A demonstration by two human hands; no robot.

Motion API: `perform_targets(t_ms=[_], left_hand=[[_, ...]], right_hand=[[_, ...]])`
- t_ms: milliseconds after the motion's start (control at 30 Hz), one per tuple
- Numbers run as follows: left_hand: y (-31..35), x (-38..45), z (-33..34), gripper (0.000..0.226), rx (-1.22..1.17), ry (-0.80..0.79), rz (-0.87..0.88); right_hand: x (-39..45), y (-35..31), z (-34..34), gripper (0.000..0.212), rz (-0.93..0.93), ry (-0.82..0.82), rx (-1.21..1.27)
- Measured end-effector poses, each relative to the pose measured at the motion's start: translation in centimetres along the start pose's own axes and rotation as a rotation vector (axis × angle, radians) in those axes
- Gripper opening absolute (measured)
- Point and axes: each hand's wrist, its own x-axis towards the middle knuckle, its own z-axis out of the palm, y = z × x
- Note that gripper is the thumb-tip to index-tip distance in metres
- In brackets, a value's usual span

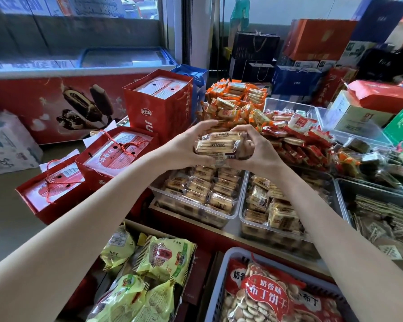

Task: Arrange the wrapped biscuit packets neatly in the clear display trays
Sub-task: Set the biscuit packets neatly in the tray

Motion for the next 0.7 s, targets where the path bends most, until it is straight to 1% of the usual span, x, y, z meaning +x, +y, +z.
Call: perform_targets(t_ms=[33,67,133,167,200,233,267,333,367,467,600,633,700], left_hand=[[-0.2,0.3,0.2,0.075,0.098,0.007,0.017],[-0.4,0.5,0.2,0.074,0.131,0.027,0.011],[-0.7,0.6,0.3,0.071,0.063,0.048,-0.02],[-0.8,0.5,0.3,0.069,0.012,0.043,-0.038],[-0.9,0.3,0.3,0.068,-0.051,0.032,-0.058],[-1.0,0.0,0.2,0.066,-0.12,0.019,-0.079],[-1.1,-0.2,0.2,0.065,-0.186,0.01,-0.096],[-1.3,-0.6,0.1,0.062,-0.262,0.002,-0.115],[-1.3,-0.7,-0.1,0.061,-0.263,-0.006,-0.12],[-1.1,-0.7,-0.2,0.064,-0.206,-0.027,-0.128],[-1.0,-0.8,-0.2,0.062,-0.227,-0.032,-0.146],[-1.2,-0.9,-0.2,0.062,-0.239,-0.033,-0.154],[-1.4,-1.0,-0.1,0.063,-0.258,-0.041,-0.162]], right_hand=[[0.0,-0.1,0.1,0.076,-0.004,-0.006,0.011],[0.0,-0.1,0.1,0.077,-0.013,-0.014,0.019],[-0.1,-0.3,-0.2,0.079,-0.003,-0.048,0.079],[-0.3,-0.4,-0.5,0.078,0.021,-0.084,0.151],[-0.4,-0.6,-0.7,0.074,0.044,-0.121,0.237],[-0.5,-0.7,-1.0,0.066,0.057,-0.134,0.303],[-0.5,-0.7,-1.1,0.055,0.06,-0.108,0.323],[0.0,-0.4,-1.2,0.037,0.022,0.011,0.244],[0.3,-0.4,-1.2,0.031,-0.003,0.058,0.178],[1.3,-0.8,-0.9,0.026,-0.059,0.101,0.073],[2.2,-1.4,-0.5,0.014,-0.116,0.188,-0.095],[2.4,-1.4,-0.5,0.012,-0.111,0.207,-0.1],[2.6,-1.5,-0.4,0.008,-0.057,0.206,-0.02]])
